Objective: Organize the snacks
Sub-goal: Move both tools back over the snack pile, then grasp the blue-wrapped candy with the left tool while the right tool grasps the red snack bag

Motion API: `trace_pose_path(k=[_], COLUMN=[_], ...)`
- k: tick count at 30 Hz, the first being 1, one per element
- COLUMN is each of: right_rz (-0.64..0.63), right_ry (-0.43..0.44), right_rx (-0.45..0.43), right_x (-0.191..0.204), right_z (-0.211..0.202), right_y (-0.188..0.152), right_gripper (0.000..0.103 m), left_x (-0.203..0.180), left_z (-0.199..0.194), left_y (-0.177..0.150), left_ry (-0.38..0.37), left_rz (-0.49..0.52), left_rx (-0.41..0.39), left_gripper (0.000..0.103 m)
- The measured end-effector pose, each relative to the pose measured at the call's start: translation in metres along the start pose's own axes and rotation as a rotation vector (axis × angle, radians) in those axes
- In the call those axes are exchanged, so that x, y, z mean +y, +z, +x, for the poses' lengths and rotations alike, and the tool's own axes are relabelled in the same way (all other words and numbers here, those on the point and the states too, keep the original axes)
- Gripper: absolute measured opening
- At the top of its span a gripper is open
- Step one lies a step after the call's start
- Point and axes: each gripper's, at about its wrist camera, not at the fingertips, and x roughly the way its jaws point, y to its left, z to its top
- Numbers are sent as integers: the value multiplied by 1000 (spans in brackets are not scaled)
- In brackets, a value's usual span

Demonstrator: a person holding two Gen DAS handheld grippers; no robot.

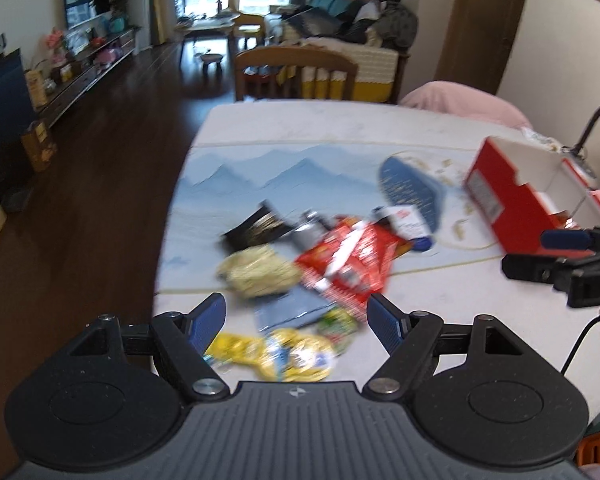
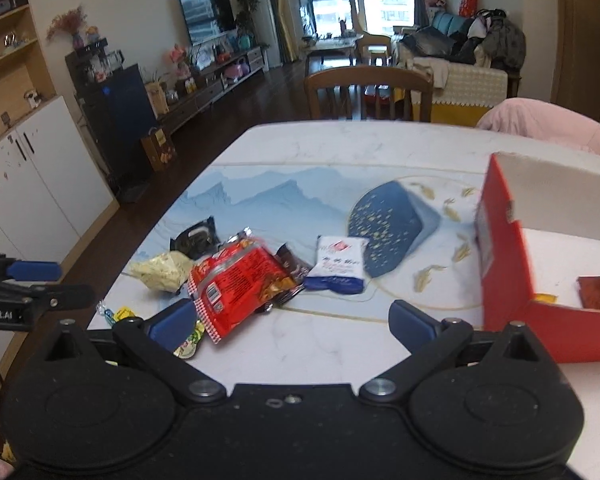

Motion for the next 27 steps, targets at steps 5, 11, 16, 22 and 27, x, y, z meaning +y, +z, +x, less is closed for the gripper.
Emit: trace_pose_path(k=[5, 11, 16, 22, 27], right_rz=[33, 10, -13, -38, -7], right_ry=[-12, 19, 30, 26, 2], right_rx=[45, 115, 211, 237, 240], right_x=[18, 35, 56, 67, 60], right_z=[25, 49, 73, 81, 83], right_y=[3, 1, -13, -17, -12], right_gripper=[103, 102, 96, 95, 95], left_x=[36, 61, 72, 75, 78], left_z=[15, 36, 49, 63, 77], left_y=[-17, -37, -47, -51, -49], left_ry=[42, 75, 79, 70, 45], left_rz=[-64, -63, -55, 10, 74], left_rx=[43, 89, 107, 110, 118], left_gripper=[78, 78, 78, 78, 78])
